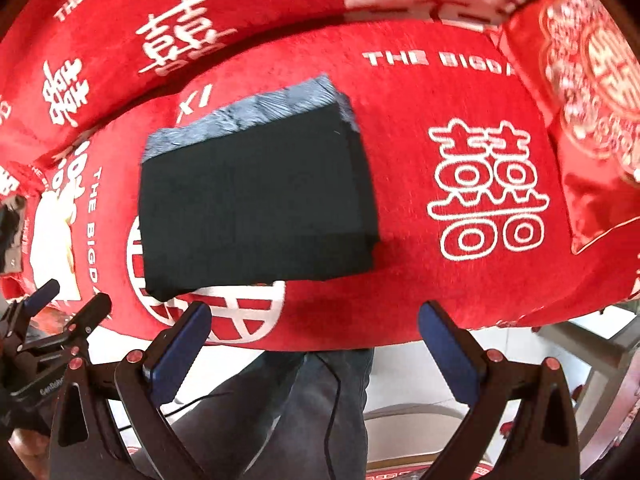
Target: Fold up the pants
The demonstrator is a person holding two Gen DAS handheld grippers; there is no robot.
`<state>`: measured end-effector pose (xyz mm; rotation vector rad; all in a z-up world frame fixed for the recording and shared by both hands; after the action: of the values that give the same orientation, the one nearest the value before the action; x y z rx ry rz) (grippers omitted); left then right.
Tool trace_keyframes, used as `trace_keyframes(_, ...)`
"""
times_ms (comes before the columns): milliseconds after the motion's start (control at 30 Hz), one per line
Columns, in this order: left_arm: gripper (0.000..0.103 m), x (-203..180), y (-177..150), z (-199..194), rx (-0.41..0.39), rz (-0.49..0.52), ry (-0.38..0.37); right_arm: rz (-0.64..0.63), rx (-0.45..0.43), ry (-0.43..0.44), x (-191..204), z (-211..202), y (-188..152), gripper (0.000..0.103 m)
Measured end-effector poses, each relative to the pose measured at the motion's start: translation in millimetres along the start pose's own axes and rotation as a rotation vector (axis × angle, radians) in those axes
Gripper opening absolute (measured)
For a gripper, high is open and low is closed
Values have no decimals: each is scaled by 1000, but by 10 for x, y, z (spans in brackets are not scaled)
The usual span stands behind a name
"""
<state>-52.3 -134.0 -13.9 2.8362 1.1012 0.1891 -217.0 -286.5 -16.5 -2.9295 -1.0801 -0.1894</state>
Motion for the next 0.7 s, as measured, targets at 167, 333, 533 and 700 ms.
trace_keyframes(167,102,77,-5,-80,8,-45,8,-26,8,-36,166,-19,21,103)
trace_keyframes(333,102,130,-12,-126,7,-64,-4,-19,0,-55,217,-60,17,103)
trace_keyframes(533,102,151,-16,-142,19,-79,-14,-32,11,-66,291,-51,-8,103)
trace_keyframes(700,102,155,-4,-163,18,-78,-22,-37,13,-68,310,-76,-12,103)
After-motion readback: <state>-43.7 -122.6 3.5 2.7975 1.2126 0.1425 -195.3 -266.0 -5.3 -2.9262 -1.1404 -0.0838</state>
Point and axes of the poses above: each gripper's, at about its wrist camera, not at the fingertips, and z roughly the way its jaws point, x to its left, y to its top, the point moved 6 cm from there along z, roughly the way its jaws point, and after that the axes turned 3 degrees about -z, right-handed, at the moved point
